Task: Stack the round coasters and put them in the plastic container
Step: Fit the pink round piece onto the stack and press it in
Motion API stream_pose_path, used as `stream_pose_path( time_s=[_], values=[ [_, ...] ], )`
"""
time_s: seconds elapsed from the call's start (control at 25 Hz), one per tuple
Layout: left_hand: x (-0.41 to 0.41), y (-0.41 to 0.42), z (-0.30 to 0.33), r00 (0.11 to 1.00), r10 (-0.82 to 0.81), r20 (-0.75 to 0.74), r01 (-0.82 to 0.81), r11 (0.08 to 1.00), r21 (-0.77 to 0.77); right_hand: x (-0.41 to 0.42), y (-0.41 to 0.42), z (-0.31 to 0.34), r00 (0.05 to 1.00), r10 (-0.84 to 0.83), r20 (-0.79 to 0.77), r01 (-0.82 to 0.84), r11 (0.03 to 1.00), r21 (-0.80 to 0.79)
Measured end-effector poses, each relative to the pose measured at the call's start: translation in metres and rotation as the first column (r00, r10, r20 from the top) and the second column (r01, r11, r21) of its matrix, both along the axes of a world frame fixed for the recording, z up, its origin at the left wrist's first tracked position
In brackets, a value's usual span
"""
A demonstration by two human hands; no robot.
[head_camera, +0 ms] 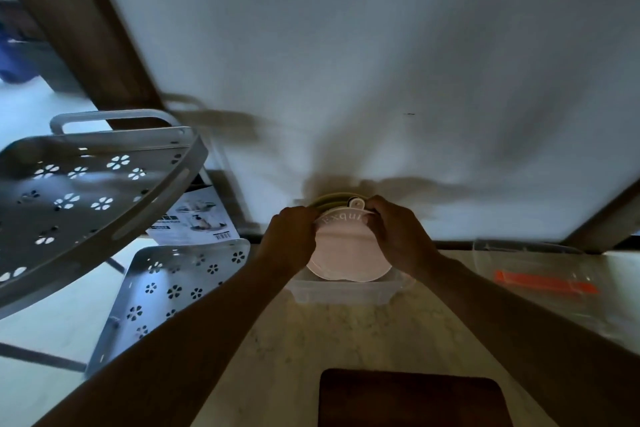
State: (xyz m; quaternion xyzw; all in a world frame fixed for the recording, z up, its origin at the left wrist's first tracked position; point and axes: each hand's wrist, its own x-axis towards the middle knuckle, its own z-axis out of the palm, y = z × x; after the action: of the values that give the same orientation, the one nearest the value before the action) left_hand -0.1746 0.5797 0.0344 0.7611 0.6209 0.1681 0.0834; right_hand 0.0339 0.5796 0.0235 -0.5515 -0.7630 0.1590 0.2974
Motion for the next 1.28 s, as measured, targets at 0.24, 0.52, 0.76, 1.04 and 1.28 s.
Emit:
stream_pose_path(
  time_s=[0.24,0.52,0.76,1.04,1.28],
  values=[
    [0.001,0.013,-0.003,1.000,-0.009,-0.013,0.010,0.998,0.056,-0.005,0.012,0.001,0.999,-0.025,0.025,0.024,0.998,0.062],
    [-0.002,0.019,-0.005,0.997,-0.007,0.083,-0.004,0.991,0.133,-0.004,0.012,-0.001,0.990,-0.087,0.109,0.069,0.985,0.159],
    [0.001,0.015,-0.012,0.994,-0.016,0.108,0.001,0.991,0.134,-0.002,0.011,-0.004,0.994,-0.074,0.082,0.064,0.991,0.118],
    [0.001,0.018,-0.017,0.997,-0.071,0.032,0.066,0.988,0.137,-0.004,0.018,-0.007,0.984,-0.090,0.156,0.069,0.988,0.136],
    [0.003,0.021,-0.017,0.998,-0.037,0.055,0.029,0.990,0.138,-0.002,0.017,-0.007,0.967,-0.086,0.239,0.055,0.990,0.132]
  ],
)
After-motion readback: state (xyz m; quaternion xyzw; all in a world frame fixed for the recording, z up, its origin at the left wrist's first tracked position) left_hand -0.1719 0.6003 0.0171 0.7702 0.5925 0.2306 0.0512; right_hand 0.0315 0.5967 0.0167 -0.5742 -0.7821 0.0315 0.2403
